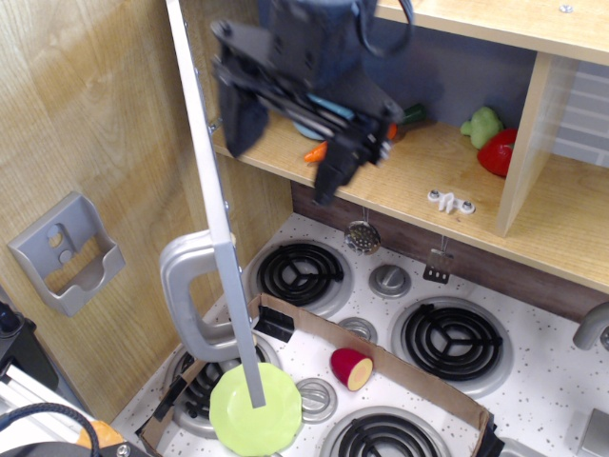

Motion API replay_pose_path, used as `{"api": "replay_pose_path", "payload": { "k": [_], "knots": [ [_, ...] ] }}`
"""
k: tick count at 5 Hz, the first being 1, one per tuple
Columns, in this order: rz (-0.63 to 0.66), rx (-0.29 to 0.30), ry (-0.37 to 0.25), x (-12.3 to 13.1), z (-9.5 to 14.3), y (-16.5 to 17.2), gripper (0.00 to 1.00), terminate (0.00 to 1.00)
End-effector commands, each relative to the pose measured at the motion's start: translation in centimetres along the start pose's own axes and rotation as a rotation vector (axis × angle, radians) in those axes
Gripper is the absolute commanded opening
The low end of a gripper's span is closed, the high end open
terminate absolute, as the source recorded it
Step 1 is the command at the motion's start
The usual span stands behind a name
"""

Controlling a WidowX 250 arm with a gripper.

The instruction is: Close microwave

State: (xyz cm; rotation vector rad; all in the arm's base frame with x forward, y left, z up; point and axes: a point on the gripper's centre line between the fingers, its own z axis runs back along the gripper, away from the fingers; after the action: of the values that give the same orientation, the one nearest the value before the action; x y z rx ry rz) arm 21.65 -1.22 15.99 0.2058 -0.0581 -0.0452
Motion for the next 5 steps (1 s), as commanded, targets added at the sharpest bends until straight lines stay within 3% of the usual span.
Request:
{"api": "replay_pose_path", "payload": {
  "k": [1, 3, 5],
  "knots": [
    [-0.106, 0.067, -0.026, -1.4, 3.8, 3.6, 1.00, 0.00],
    [-0.191, 0.100, 0.008, -3.2, 2.1, 6.9, 1.00, 0.00],
    [-0.229, 0.108, -0.040, -3.1, -1.0, 9.9, 1.00, 0.00]
  ]
}}
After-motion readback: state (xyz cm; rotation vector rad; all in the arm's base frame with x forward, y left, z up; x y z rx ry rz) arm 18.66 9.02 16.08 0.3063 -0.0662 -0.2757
